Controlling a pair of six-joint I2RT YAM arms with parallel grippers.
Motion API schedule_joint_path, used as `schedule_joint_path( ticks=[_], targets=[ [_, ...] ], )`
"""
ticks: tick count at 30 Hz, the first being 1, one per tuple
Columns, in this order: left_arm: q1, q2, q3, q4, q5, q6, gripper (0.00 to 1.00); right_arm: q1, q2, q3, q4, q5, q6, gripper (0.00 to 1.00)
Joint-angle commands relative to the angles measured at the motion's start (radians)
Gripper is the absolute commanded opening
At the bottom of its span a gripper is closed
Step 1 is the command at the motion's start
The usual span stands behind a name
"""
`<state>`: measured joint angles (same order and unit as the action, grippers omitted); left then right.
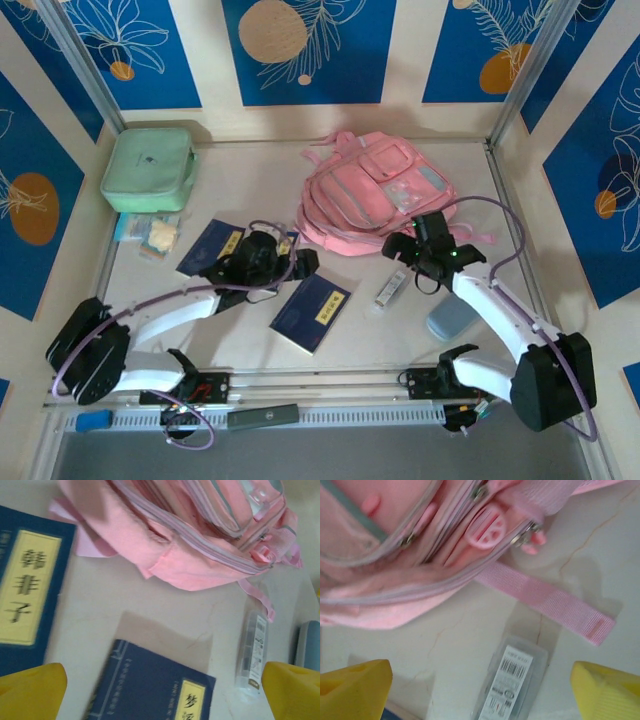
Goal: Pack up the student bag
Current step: Rotate the student bag at the center of the table.
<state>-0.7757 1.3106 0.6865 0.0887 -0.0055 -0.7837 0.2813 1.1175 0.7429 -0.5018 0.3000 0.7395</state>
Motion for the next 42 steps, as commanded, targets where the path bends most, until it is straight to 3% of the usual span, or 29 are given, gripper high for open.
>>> schedule_joint_path(
  ticks=[1, 6, 10, 15, 22, 27, 31, 36, 40, 42],
  targets=[
    [-0.048, 0.062, 0.077, 0.068, -0.016, -0.027, 0.99, -0.138, 0.025, -0.032, 0.049, -0.167, 0.037, 0.99],
    [-0.089, 0.196, 0.147, 0.136, -0.003, -0.057, 0.99, -0.173, 0.075, -0.006, 0.033, -0.18, 0.01, 0.99],
    [-0.103, 0.307, 0.224, 0.162, 0.007, -0.043, 0.99, -0.263, 0.156, 0.012, 0.093, -0.325, 0.031, 0.99],
    [-0.103, 0.412, 0.322, 0.101, -0.036, -0.023, 1.0, -0.298, 0.276, 0.072, 0.165, -0.365, 0.029, 0.98],
    [-0.1, 0.523, 0.41, 0.087, -0.046, 0.02, 0.99, -0.336, 0.455, 0.178, 0.25, -0.45, 0.019, 0.8],
    [-0.092, 0.567, 0.455, 0.077, -0.066, 0.06, 1.0, -0.339, 0.545, 0.234, 0.282, -0.434, 0.008, 0.74],
    [-0.063, 0.609, 0.51, 0.031, -0.08, 0.06, 0.99, -0.336, 0.599, 0.273, 0.273, -0.422, -0.008, 0.63],
    [-0.042, 0.635, 0.532, 0.064, -0.071, 0.098, 0.99, -0.337, 0.623, 0.285, 0.239, -0.372, 0.012, 0.62],
    [-0.015, 0.664, 0.57, 0.003, -0.072, 0.061, 1.0, -0.334, 0.643, 0.307, 0.222, -0.377, -0.001, 0.49],
    [-0.005, 0.661, 0.559, 0.023, -0.067, 0.061, 1.0, -0.334, 0.633, 0.308, 0.228, -0.392, -0.004, 0.35]
  ],
)
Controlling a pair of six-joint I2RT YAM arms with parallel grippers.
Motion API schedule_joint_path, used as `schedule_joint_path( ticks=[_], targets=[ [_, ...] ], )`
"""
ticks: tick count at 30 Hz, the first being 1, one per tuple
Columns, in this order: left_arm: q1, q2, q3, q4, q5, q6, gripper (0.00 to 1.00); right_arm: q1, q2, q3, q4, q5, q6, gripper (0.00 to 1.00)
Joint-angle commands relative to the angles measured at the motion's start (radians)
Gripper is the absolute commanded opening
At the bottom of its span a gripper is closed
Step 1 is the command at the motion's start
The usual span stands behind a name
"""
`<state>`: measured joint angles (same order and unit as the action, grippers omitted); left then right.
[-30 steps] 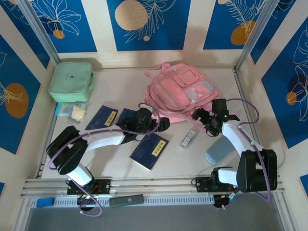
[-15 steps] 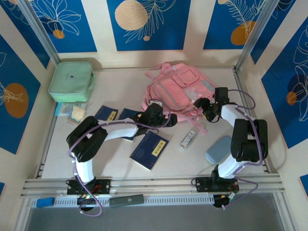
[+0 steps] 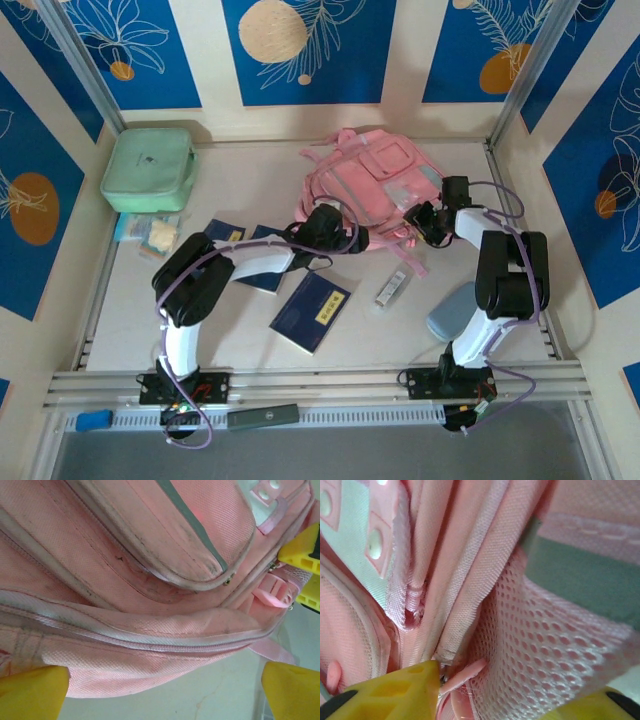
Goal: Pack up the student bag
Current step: Rotate the student bag at the center of the table.
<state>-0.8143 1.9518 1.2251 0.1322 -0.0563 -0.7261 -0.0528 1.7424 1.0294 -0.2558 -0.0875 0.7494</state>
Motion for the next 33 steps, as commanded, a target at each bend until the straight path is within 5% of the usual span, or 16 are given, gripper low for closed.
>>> schedule_joint_path(
  ticks=[1, 6, 14, 22, 29, 33],
  targets=[
    [0.038, 0.017, 0.016, -0.005, -0.015, 0.014, 0.99, 0.0, -0.001, 0.016, -0.013, -0.011, -0.008, 0.29],
    [0.059, 0.027, 0.042, -0.011, -0.038, 0.072, 0.99, 0.01, -0.059, 0.01, 0.025, -0.131, -0.018, 0.0],
    [0.104, -0.013, 0.083, -0.053, -0.097, 0.237, 0.99, 0.076, -0.24, -0.009, -0.069, -0.088, 0.052, 0.0],
    [0.188, -0.04, 0.15, -0.104, 0.067, 0.349, 1.0, 0.18, -0.369, -0.109, -0.044, 0.064, 0.253, 0.0],
    [0.174, -0.249, 0.021, -0.269, 0.1, 0.354, 0.98, 0.27, -0.424, -0.115, -0.125, 0.234, 0.402, 0.0],
    [0.08, -0.358, -0.15, -0.165, 0.116, 0.315, 0.91, 0.287, -0.445, -0.135, -0.124, 0.244, 0.46, 0.0]
  ],
)
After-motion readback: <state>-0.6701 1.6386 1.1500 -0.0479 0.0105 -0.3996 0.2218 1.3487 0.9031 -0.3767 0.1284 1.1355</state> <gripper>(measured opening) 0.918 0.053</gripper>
